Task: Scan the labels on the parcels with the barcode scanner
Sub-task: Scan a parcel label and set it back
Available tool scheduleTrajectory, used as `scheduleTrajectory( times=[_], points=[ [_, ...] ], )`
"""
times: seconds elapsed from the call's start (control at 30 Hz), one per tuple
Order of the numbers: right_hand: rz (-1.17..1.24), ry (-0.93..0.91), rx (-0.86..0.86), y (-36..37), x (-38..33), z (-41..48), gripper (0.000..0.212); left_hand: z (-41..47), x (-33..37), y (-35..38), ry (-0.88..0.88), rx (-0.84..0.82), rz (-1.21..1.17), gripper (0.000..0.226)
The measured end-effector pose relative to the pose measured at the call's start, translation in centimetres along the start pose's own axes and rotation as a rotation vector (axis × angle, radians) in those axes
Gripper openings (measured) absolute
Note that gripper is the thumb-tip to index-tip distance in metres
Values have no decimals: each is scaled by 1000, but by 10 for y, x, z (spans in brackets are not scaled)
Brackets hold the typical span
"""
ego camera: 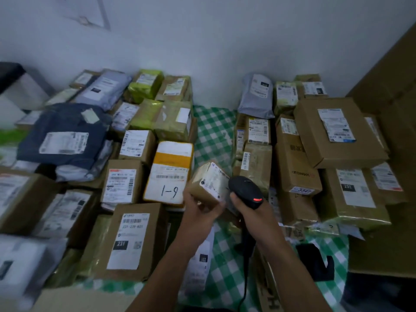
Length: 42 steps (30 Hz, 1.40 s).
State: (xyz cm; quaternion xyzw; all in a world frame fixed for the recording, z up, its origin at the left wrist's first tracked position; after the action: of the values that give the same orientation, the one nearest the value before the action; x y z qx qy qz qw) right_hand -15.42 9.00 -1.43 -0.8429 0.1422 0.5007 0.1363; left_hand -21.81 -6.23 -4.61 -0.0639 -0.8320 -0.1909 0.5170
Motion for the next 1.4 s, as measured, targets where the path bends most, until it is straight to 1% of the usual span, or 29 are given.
scheduleTrajectory(
  times=[0.03, 0.07, 0.13, 0.17, 0.2, 0.3, 0.37, 0.5, 0.6, 0.7, 0.8, 0.87, 0.93, 1.0, 1.17, 1.27, 1.4],
  points=[
    [7, -2, -10, 5, -4, 1, 54, 0, 4, 1, 1, -38, 26, 82],
    [-2, -15, -25, 9, -9, 1, 55, 2, 7, -1, 8, -40, 15, 74],
    [-26, -55, -78, 20, -21, 1, 56, 6, 19, -9, 33, 6, -36, 60],
    [-38, -65, -100, 23, -26, 1, 58, 9, 26, -14, 43, 45, -58, 58],
    [-38, -65, -117, 24, -31, 1, 57, 10, 33, -21, 50, 88, -80, 58],
    [18, -56, -144, 22, -47, 0, 36, 14, 53, -43, 65, 166, -159, 58],
    [-19, -75, -162, 19, -59, -2, 27, 17, 65, -58, 81, 204, -165, 58],
    [-144, -123, -237, 29, -79, -4, 24, 23, 87, -85, 133, 249, -111, 55],
    [-202, -151, -301, 43, -94, -7, 15, 27, 102, -95, 192, 238, -80, 57],
    [-280, -204, -366, 55, -110, -11, 5, 29, 117, -101, 257, 213, 87, 59],
    [-376, -249, -353, 60, -120, -11, 8, 33, 133, -109, 284, 163, 283, 63],
    [-422, -272, -339, 62, -125, -7, 6, 35, 146, -119, 306, 166, 381, 59],
    [-482, -281, -346, 64, -125, -3, 5, 38, 162, -129, 340, 178, 477, 50],
    [-528, -288, -374, 68, -125, -3, 6, 42, 176, -136, 356, 166, 541, 45],
    [-539, -292, -382, 77, -125, -1, 10, 47, 195, -145, 338, 124, 645, 47],
    [-554, -302, -388, 81, -128, 1, 14, 50, 200, -147, 318, 131, 746, 44],
    [-553, -283, -409, 85, -127, 4, 24, 55, 196, -156, 258, 153, 812, 47]
  ],
)
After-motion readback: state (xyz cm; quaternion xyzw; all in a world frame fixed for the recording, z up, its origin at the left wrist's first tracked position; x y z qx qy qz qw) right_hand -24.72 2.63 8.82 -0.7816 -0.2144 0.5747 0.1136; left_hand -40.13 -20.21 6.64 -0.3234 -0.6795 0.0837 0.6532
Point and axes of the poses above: each hand's wrist, its own z-axis towards the middle knuckle, its own y-axis out of the palm, x = y × z, the point moved 7 cm from there along z, towards the middle knuckle, and after that the axes turned 7 degrees about -x, right-handed, at the moved point
